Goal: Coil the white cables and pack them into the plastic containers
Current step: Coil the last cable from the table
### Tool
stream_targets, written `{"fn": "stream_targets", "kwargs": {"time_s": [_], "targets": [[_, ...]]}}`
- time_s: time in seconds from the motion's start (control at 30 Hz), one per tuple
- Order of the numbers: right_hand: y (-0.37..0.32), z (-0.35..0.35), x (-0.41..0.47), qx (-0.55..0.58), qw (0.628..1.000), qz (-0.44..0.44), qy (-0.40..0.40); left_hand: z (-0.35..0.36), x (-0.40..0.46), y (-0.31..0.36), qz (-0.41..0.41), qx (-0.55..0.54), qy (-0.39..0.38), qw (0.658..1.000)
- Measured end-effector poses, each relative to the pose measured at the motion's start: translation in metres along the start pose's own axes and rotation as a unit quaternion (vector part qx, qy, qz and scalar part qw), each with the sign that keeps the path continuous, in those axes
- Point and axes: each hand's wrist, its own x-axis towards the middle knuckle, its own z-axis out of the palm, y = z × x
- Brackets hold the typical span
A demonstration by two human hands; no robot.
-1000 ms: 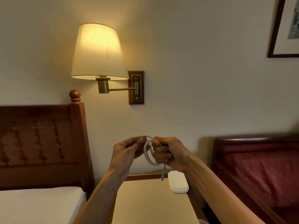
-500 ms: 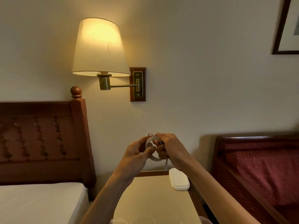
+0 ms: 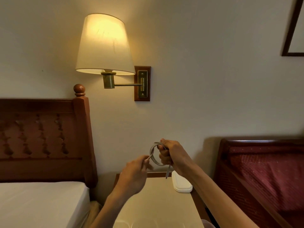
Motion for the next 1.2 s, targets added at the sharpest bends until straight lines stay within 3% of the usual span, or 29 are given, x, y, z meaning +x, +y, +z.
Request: {"fn": "stream_targets", "kwargs": {"time_s": [0.1,0.2,0.37,0.47,0.6,0.73,0.83,0.9,1.03,1.1,1.2], "targets": [[0.001,0.002,-0.002,-0.005,1.0,-0.004,-0.028,-0.013,0.006,0.004,0.023,-0.202,-0.093,0.975],[-0.002,0.005,-0.003,-0.021,0.999,-0.014,-0.021,-0.016,0.004,0.007,0.038,-0.215,-0.088,0.972],[0.002,0.013,-0.002,-0.059,0.997,-0.029,0.03,-0.011,0.003,0.011,-0.041,-0.293,-0.068,0.953],[0.01,0.019,-0.004,-0.12,0.99,-0.068,0.038,-0.001,0.011,0.015,-0.019,-0.235,-0.014,0.972],[0.021,0.015,-0.002,-0.241,0.951,-0.157,0.111,0.007,0.013,0.011,-0.005,-0.207,0.109,0.972],[0.031,0.003,-0.012,-0.265,0.95,-0.122,0.109,0.006,0.014,0.004,-0.017,-0.207,0.154,0.966],[0.024,-0.001,-0.021,-0.095,0.991,-0.028,0.094,0.015,0.012,0.002,-0.003,-0.167,0.185,0.968],[0.015,-0.001,-0.025,0.037,0.994,0.005,0.101,0.02,0.012,-0.001,0.005,-0.141,0.195,0.97],[0.015,0.009,-0.025,0.09,0.984,-0.022,0.152,0.028,0.013,-0.003,-0.01,-0.179,0.168,0.969],[0.026,0.019,-0.025,0.016,0.976,-0.075,0.203,0.028,0.013,-0.003,-0.02,-0.194,0.16,0.968],[0.041,0.028,-0.027,-0.2,0.914,-0.206,0.286,0.029,0.014,-0.008,-0.02,-0.166,0.17,0.971]]}}
